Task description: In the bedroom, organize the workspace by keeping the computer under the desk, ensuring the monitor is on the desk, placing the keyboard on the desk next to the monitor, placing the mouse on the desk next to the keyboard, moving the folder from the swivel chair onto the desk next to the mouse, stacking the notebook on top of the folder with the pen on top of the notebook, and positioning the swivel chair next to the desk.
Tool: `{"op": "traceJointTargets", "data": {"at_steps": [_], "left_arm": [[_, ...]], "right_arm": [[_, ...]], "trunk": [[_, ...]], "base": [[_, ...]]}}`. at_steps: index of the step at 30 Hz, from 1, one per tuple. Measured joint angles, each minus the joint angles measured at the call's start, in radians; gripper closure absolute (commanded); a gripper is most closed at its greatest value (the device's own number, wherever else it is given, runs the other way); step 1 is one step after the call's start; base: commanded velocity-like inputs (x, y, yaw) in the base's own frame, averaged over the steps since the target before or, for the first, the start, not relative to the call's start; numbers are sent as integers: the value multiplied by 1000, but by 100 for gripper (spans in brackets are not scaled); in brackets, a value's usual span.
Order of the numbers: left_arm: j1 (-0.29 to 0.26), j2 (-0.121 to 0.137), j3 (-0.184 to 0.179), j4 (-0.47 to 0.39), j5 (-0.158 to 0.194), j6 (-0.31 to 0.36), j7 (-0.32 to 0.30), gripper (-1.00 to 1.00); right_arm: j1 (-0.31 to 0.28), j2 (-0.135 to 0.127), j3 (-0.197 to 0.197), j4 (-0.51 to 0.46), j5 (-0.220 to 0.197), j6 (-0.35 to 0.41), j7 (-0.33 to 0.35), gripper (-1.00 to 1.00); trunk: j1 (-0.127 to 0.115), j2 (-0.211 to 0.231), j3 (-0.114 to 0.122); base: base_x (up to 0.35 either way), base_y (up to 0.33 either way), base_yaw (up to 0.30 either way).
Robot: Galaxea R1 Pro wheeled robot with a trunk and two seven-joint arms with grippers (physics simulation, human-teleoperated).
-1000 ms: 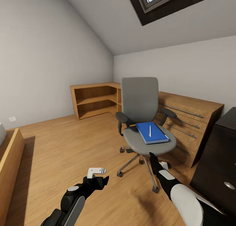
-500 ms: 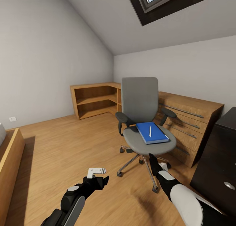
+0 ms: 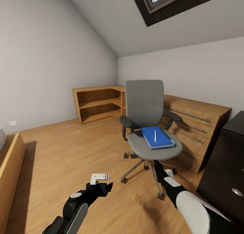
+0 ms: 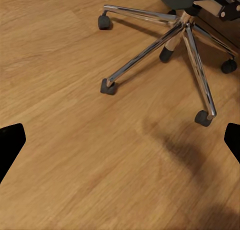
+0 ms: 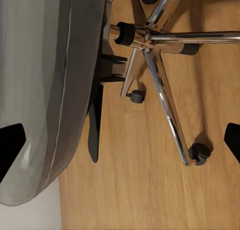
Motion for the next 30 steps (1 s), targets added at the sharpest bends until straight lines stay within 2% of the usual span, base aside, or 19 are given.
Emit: {"op": "traceJointTargets", "data": {"at_steps": [6,15,26,30], "left_arm": [[0,0,0,0,0,0,0,-100],[0,1,1,0,1,0,0,-100],[0,1,1,0,0,0,0,-100],[0,1,1,0,0,0,0,-100]], "right_arm": [[0,0,0,0,0,0,0,-100],[0,0,0,0,0,0,0,-100],[0,0,0,-1,0,0,0,-100],[0,-1,4,-1,0,0,0,-100]], "trunk": [[0,0,0],[0,0,0],[0,0,0],[-1,0,0]], "base": [[36,0,0],[197,0,0],[29,0,0],[232,0,0]]}}
